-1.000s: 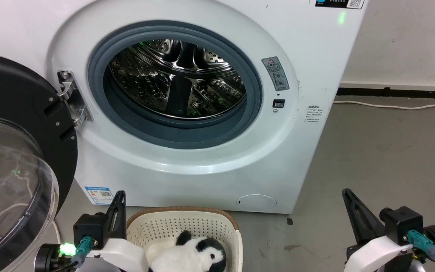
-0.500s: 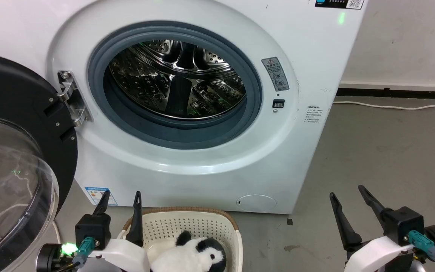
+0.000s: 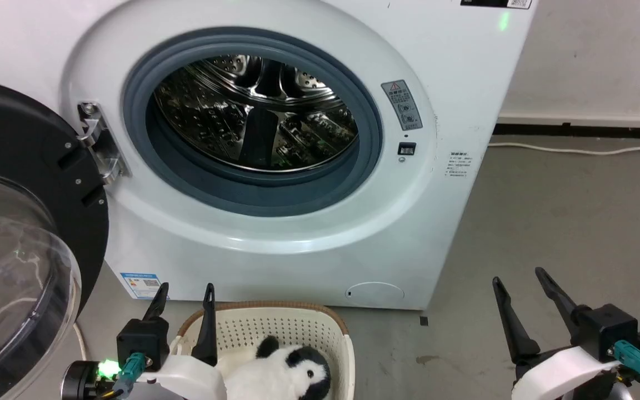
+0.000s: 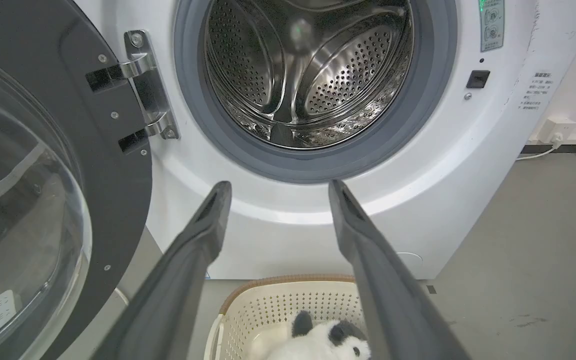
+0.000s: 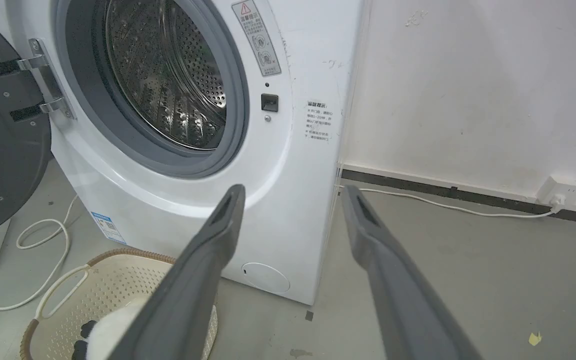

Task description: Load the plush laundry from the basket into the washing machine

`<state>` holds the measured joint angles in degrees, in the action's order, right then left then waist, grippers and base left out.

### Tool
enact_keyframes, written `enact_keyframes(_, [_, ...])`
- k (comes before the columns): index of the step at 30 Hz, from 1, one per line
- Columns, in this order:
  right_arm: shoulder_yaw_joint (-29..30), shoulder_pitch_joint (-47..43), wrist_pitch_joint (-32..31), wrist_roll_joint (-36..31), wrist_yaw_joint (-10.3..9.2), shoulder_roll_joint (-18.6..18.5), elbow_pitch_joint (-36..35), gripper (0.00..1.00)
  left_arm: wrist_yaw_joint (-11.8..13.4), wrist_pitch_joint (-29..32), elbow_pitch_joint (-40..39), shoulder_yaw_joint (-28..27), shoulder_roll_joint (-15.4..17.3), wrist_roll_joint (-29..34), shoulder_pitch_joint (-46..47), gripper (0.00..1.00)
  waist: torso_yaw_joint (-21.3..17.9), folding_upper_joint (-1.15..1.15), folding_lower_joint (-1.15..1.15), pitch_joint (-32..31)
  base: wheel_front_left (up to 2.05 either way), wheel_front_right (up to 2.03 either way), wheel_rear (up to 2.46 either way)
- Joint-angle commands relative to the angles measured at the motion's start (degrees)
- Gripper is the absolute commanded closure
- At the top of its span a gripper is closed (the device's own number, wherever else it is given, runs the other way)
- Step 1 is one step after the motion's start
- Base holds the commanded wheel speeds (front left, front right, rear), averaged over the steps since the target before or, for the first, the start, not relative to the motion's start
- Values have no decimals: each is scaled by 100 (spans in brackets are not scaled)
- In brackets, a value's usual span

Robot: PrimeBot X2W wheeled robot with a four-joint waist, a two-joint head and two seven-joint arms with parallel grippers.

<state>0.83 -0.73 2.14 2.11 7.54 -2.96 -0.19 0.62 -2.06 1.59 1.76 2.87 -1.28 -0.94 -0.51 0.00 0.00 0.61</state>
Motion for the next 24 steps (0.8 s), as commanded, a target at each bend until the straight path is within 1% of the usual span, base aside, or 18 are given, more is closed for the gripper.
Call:
enact_keyframes(1, [20,-20,45,49,-1,1,-30,0,38,-47,25,29,0,-39,20,0,-14,0,0,32,0,0,0])
enact_keyframes(15, [39,174,212,198,-2,2,-182,0,21,-215,509,134,60,-89,391,0,-183,0,0,628,0,0,0])
enact_keyframes(24, [-7,314,319,226,-2,3,-356,0,-47,-254,1089,228,167,-147,774,0,-332,0,0,1085,0,0,0])
